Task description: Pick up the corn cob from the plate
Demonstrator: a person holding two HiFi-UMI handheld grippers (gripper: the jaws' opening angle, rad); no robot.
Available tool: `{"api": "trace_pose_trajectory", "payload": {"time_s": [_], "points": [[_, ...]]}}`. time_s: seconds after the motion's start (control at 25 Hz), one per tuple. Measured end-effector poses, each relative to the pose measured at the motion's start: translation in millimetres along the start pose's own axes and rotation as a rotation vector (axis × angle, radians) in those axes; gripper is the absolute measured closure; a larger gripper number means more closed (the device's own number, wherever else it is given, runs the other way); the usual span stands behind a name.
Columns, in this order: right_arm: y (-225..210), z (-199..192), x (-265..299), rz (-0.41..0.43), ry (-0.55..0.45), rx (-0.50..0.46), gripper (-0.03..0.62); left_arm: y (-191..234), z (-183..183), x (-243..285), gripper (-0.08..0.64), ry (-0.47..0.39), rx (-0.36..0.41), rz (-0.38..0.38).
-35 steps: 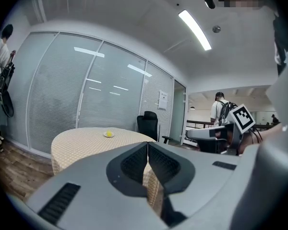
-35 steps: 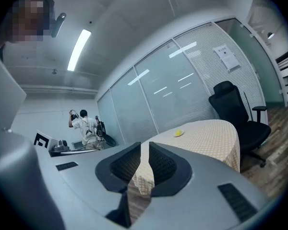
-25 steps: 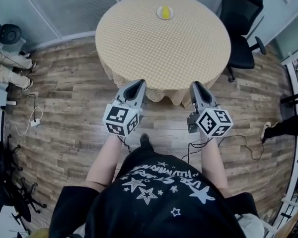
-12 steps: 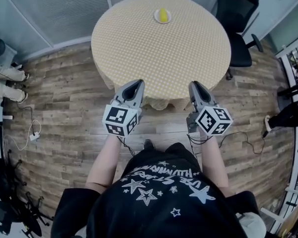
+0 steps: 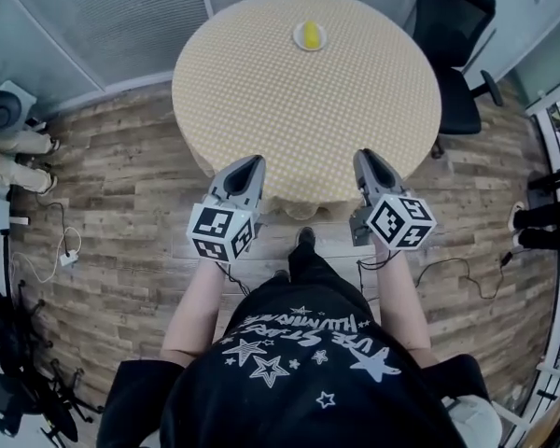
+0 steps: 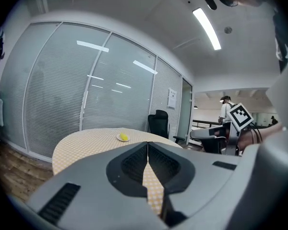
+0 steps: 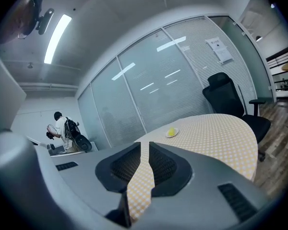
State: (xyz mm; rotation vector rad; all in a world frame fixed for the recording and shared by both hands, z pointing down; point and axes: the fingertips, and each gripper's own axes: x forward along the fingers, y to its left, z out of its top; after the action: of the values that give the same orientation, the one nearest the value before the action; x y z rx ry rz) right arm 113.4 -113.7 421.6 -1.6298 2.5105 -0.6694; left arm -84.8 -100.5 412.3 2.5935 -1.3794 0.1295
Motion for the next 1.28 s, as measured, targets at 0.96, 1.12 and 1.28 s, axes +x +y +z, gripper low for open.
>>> {"api": "trace_pose_trajectory", "payload": {"time_s": [0.96, 1.12, 1.28], "points": [[-96, 46, 176, 0.094, 0.125, -0.033, 0.528, 72, 55, 152, 0.549, 0.036, 0.046, 0.144], [-100, 43, 196, 0.086, 0.139, -0.011, 0.528, 84, 57, 164, 0.549, 0.051, 0.048, 0.136], [-103, 44, 220, 0.066, 0.157, -0.002, 0.528, 104, 64, 181, 0.549, 0.047, 0.057, 0.118]]}}
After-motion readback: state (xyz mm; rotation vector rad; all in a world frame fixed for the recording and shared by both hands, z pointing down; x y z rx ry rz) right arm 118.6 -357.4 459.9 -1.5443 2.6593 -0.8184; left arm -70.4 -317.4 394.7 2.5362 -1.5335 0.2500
